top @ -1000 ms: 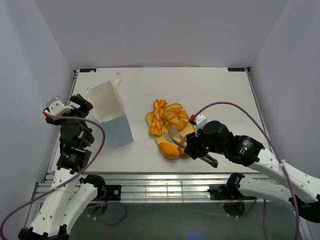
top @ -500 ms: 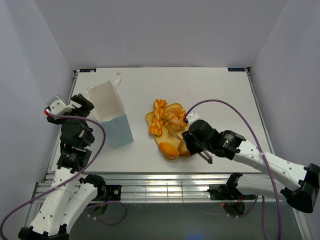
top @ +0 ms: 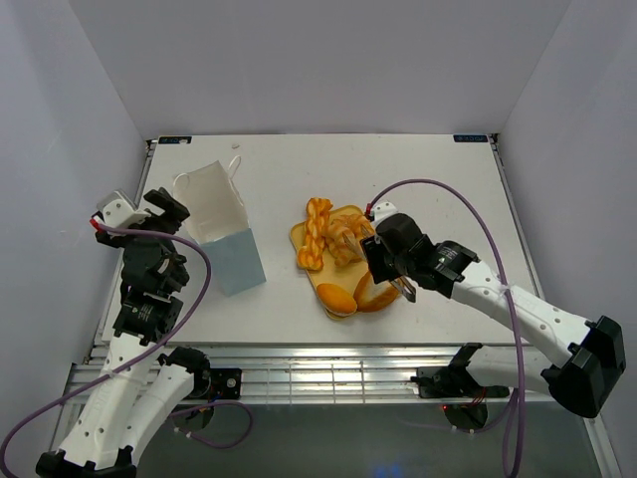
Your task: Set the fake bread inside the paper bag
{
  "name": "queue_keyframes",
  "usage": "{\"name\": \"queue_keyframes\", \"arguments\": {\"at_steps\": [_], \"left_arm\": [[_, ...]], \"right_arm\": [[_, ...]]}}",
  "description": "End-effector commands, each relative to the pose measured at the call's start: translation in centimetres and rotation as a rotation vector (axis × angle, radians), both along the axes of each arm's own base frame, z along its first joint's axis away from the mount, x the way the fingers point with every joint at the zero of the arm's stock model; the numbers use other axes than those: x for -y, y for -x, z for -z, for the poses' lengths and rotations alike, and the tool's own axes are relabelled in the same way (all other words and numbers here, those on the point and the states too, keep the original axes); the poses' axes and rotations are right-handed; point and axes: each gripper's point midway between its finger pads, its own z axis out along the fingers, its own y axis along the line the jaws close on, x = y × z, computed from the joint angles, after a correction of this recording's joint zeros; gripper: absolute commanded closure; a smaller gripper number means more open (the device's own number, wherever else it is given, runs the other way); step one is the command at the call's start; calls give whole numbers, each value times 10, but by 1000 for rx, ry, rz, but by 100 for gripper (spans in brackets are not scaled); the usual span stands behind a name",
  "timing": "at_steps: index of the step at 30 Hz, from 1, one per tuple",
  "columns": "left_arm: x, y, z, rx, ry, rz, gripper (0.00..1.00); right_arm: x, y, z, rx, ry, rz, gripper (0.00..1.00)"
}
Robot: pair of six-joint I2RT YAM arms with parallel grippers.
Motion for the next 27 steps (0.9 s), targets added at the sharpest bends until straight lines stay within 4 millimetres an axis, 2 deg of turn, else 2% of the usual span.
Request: {"name": "queue_keyframes", "arguments": {"at_steps": [1,10,27], "left_arm": [[3,2,-11,23,6,25,9],[3,2,-11,22,4,26,9],[4,3,-11,24,4,28,9]], "right_arm": [[-18,-22,-28,74,-90,-28,44],[-23,-38,-16,54,-81,-28,42],[-26,-43,1,3,-82,-44,42]]}}
